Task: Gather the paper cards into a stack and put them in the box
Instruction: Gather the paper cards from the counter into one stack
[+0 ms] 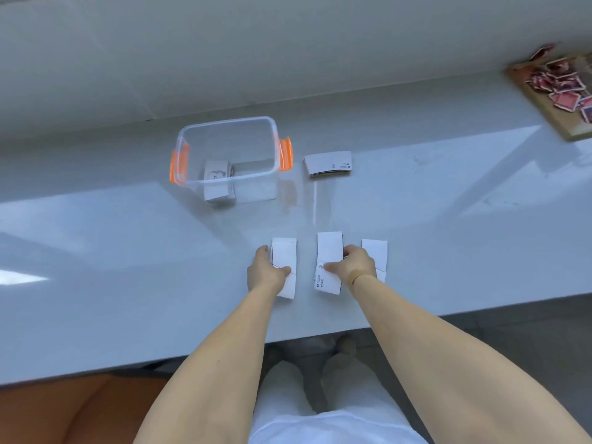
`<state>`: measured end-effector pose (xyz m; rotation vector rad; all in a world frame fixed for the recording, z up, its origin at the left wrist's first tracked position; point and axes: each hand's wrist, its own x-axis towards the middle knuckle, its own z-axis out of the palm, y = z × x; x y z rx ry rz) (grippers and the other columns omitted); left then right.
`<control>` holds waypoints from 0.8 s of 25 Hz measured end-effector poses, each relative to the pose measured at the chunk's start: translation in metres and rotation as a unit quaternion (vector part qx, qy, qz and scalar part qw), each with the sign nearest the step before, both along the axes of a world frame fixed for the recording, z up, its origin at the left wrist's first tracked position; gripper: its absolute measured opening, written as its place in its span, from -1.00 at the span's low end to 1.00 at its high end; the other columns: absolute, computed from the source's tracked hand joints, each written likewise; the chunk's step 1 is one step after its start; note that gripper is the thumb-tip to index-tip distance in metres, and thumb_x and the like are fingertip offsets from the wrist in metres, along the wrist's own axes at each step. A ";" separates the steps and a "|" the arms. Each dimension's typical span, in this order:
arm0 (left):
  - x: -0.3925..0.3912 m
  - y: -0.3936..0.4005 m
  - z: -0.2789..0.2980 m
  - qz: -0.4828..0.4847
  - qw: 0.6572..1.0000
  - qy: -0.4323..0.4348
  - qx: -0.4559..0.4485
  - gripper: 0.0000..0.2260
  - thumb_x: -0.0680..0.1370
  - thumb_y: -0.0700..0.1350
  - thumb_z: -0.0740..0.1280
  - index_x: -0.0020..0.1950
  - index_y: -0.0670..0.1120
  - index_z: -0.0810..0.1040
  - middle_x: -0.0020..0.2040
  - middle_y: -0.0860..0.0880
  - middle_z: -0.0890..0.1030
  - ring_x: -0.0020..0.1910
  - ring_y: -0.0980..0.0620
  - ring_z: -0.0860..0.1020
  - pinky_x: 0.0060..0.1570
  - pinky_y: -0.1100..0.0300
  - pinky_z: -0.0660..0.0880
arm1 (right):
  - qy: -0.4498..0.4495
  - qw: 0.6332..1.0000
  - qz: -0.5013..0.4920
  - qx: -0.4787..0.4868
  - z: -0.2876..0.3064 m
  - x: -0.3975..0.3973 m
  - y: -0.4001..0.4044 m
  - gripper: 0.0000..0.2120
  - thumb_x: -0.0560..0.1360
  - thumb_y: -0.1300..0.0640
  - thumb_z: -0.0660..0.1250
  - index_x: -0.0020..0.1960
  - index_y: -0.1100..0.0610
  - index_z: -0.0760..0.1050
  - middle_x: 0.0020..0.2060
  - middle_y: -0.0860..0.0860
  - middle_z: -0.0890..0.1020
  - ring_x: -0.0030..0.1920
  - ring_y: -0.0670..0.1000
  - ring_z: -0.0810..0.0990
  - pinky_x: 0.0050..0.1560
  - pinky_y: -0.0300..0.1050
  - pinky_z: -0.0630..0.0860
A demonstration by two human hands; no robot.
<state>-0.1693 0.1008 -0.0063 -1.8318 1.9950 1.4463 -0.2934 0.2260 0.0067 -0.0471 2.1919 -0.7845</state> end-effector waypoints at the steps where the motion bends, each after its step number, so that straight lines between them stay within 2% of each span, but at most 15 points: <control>1: -0.001 -0.001 -0.001 -0.008 1.000 -0.014 -0.006 -0.47 0.44 -0.15 0.43 0.37 -0.05 0.35 0.24 -0.09 0.55 0.06 -0.12 0.53 -0.03 0.09 0.50 | 0.005 1.000 -0.001 0.005 -0.002 0.001 -0.003 -0.79 0.40 0.13 0.46 -0.05 0.10 0.46 -0.13 0.04 0.57 -0.12 0.12 0.53 -0.13 -0.06 0.48; 4: -0.006 -0.003 0.000 -0.056 0.995 -0.073 -0.050 -0.72 0.43 -0.11 0.42 0.04 -0.13 0.41 0.10 -0.14 0.59 -0.08 -0.14 0.52 -0.17 0.10 0.44 | 0.031 0.999 -0.017 0.034 -0.007 0.003 -0.009 -0.76 0.41 0.12 0.46 0.00 0.14 0.47 -0.08 0.09 0.60 -0.14 0.13 0.52 -0.17 -0.08 0.45; 9: -0.006 -0.004 0.000 -0.089 0.986 -0.113 -0.085 -0.74 0.43 -0.10 0.39 0.08 -0.11 0.49 0.04 -0.11 0.62 -0.01 -0.16 0.58 -0.15 0.11 0.45 | 0.049 0.994 -0.059 0.079 -0.015 0.011 -0.022 -0.67 0.41 0.10 0.47 0.07 0.20 0.46 0.03 0.15 0.60 -0.13 0.17 0.51 -0.18 -0.06 0.43; 11: -0.007 -0.004 -0.002 -0.092 0.985 -0.115 -0.092 -0.73 0.43 -0.12 0.39 0.10 -0.11 0.47 0.07 -0.10 0.59 0.02 -0.15 0.58 -0.11 0.08 0.45 | 0.061 0.989 -0.079 0.107 -0.018 0.016 -0.027 -0.62 0.39 0.09 0.49 0.11 0.20 0.46 0.12 0.15 0.52 0.00 0.21 0.53 -0.16 -0.03 0.42; 13: -0.009 -0.004 -0.002 -0.082 0.986 -0.115 -0.089 -0.69 0.44 -0.15 0.37 0.16 -0.10 0.44 0.14 -0.09 0.53 0.06 -0.15 0.57 -0.09 0.07 0.43 | 0.068 0.982 -0.101 0.145 -0.019 0.020 -0.035 -0.55 0.38 0.09 0.50 0.17 0.20 0.42 0.21 0.14 0.38 0.14 0.25 0.47 -0.16 0.01 0.38; 15: -0.010 -0.005 -0.003 -0.071 0.988 -0.117 -0.077 -0.65 0.46 -0.18 0.36 0.22 -0.08 0.41 0.20 -0.09 0.47 0.06 -0.15 0.57 -0.09 0.08 0.40 | 0.063 0.977 -0.127 0.158 -0.021 0.022 -0.042 -0.46 0.36 0.16 0.51 0.23 0.21 0.34 0.24 0.14 0.32 0.14 0.29 0.45 -0.17 0.03 0.35; 18: -0.011 -0.004 -0.002 -0.048 0.992 -0.114 -0.040 -0.64 0.45 -0.20 0.36 0.21 -0.06 0.38 0.22 -0.10 0.38 0.00 -0.18 0.59 -0.10 0.07 0.44 | 0.053 0.974 -0.145 0.165 -0.023 0.021 -0.049 -0.29 0.32 0.20 0.53 0.30 0.17 0.18 0.23 0.17 0.32 0.10 0.29 0.50 -0.14 0.04 0.37; 20: -0.013 -0.005 -0.001 -0.023 0.994 -0.104 -0.014 -0.64 0.44 -0.23 0.36 0.19 -0.07 0.36 0.21 -0.10 0.33 -0.02 -0.19 0.59 -0.06 0.01 0.51 | 0.048 0.974 -0.148 0.167 -0.026 0.018 -0.052 -0.27 0.31 0.19 0.53 0.30 0.15 0.15 0.20 0.19 0.41 0.13 0.28 0.49 -0.07 0.08 0.41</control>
